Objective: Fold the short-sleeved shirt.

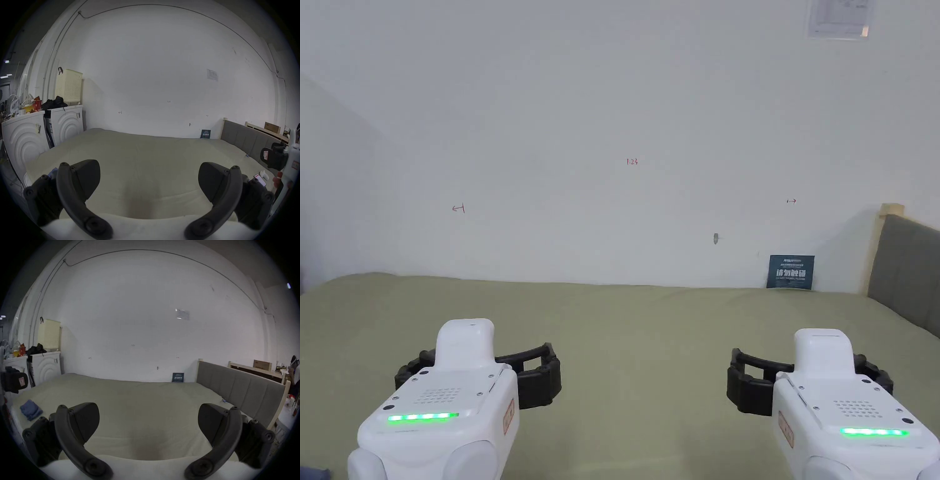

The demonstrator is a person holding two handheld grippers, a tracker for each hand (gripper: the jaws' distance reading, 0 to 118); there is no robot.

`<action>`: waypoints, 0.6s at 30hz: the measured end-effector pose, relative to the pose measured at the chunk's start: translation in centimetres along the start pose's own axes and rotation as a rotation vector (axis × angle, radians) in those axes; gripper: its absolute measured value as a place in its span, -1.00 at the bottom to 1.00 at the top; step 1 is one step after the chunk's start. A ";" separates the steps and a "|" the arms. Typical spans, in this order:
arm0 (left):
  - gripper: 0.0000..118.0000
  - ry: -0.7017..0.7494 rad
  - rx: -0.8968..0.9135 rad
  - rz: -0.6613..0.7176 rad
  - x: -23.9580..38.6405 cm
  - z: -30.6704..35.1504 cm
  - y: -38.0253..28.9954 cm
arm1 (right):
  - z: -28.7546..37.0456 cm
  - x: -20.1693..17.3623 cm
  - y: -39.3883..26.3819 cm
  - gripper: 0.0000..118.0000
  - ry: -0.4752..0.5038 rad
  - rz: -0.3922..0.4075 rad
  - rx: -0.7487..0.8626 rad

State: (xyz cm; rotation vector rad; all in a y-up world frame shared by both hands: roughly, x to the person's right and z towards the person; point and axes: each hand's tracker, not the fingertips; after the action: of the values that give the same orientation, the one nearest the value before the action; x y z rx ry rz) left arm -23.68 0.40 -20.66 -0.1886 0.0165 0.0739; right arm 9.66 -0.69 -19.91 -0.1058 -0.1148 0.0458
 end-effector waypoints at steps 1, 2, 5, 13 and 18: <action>1.00 -0.001 -0.004 -0.004 0.0 -0.1 -0.1 | -0.1 0.0 0.0 1.00 0.010 -0.008 0.003; 1.00 0.002 -0.008 -0.011 0.0 -0.1 -0.1 | -0.1 -0.1 0.0 1.00 0.006 -0.010 -0.001; 1.00 0.006 -0.004 -0.025 0.0 0.1 -0.1 | -0.2 -0.3 0.2 1.00 0.011 -0.006 -0.008; 1.00 0.009 0.028 -0.032 -0.4 0.9 0.0 | -1.4 0.4 -0.7 1.00 0.027 -0.047 -0.102; 1.00 0.003 0.020 -0.027 -0.2 0.7 -0.1 | -1.3 0.5 -0.9 1.00 0.064 -0.072 -0.105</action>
State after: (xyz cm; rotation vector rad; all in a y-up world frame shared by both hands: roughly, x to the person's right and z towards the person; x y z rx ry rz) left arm -23.88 0.42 -19.98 -0.1691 0.0175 0.0468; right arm 10.37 -1.66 -21.03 -0.2074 -0.0566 -0.0359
